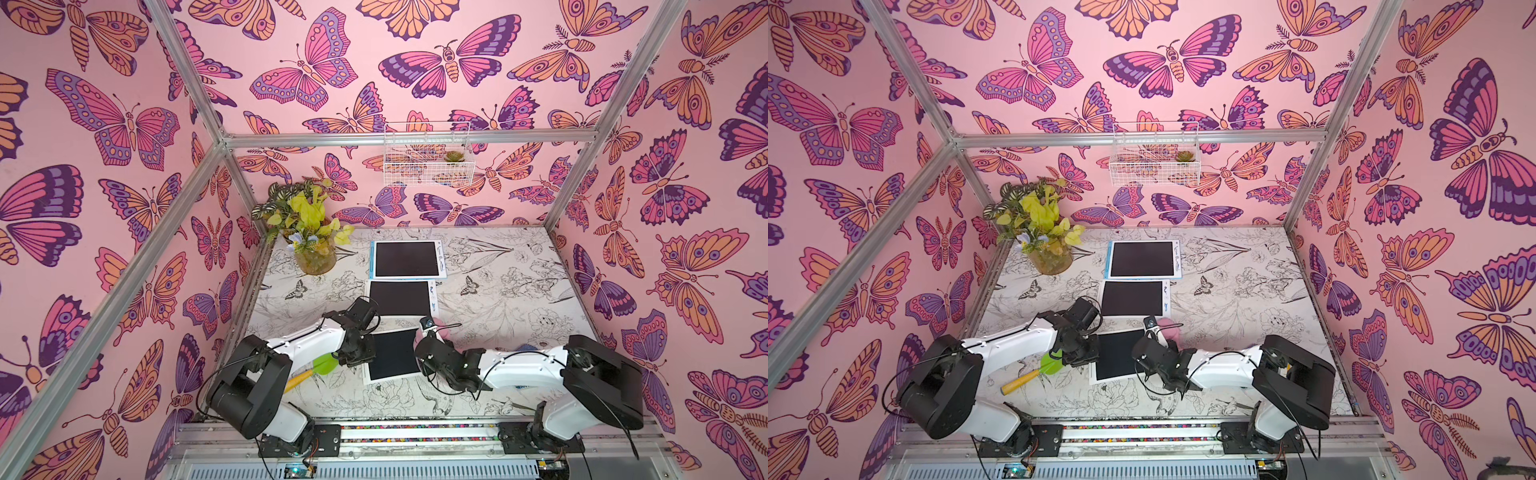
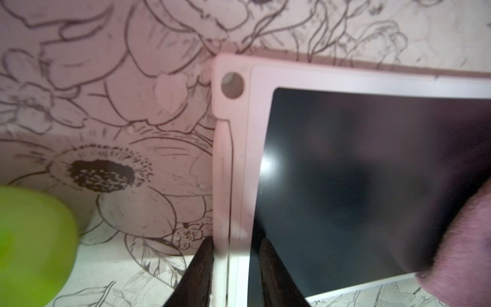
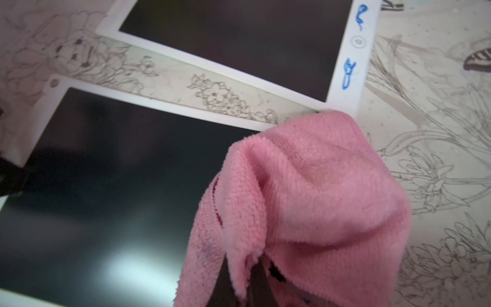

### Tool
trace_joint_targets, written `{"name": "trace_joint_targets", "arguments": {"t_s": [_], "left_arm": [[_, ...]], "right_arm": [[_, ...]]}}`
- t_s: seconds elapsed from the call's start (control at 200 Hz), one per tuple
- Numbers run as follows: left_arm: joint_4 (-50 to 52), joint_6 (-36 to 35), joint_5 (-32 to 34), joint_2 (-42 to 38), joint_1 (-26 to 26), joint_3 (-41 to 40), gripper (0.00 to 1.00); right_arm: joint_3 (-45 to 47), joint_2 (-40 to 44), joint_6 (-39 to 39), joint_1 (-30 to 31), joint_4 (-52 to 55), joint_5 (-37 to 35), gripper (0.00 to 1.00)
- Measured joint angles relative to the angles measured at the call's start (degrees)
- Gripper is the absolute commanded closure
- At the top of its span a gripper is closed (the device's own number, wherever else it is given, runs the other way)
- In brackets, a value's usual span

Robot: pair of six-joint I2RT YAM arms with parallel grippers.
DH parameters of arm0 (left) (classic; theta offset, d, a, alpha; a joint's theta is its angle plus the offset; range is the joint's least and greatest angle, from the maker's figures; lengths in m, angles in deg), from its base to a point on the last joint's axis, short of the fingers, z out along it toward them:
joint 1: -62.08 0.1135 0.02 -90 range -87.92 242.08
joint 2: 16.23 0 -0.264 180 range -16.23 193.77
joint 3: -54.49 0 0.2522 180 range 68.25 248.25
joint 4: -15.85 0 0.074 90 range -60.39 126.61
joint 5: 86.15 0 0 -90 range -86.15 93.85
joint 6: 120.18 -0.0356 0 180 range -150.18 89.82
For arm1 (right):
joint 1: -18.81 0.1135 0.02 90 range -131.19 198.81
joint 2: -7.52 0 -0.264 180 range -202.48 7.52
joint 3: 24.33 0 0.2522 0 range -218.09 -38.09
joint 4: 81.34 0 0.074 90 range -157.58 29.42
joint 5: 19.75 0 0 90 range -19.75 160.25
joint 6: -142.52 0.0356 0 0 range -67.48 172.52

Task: Wipe the drawing tablet
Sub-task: Wipe the dirt from the drawing tablet.

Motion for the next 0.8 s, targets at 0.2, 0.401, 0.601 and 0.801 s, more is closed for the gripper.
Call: {"name": "trace_joint_targets", "arguments": {"t_s": [0.2, 0.401, 0.601, 0.801], "left_arm": [[-0.5, 0.0, 0.0, -0.4, 0.0, -0.5, 0.68], [-0.5, -0.2, 0.0, -0.2, 0.0, -0.5, 0.68], [-0.3, -0.6, 0.0, 0.0, 0.0, -0.4, 0.68], [-0.5, -0.7, 0.0, -0.1, 0.0, -0.5, 0.68]], "right_arm": [[5.4, 5.9, 0.4, -6.9, 2.6, 0.5, 1.00], [-3.5, -2.9, -2.0, 2.1, 2.5, 2.5, 1.00], [-7.9, -7.1, -0.5, -3.2, 2.5, 4.4, 1.00], [-3.5, -2.9, 0.2, -10.9, 4.1, 4.5, 1.00]]}}
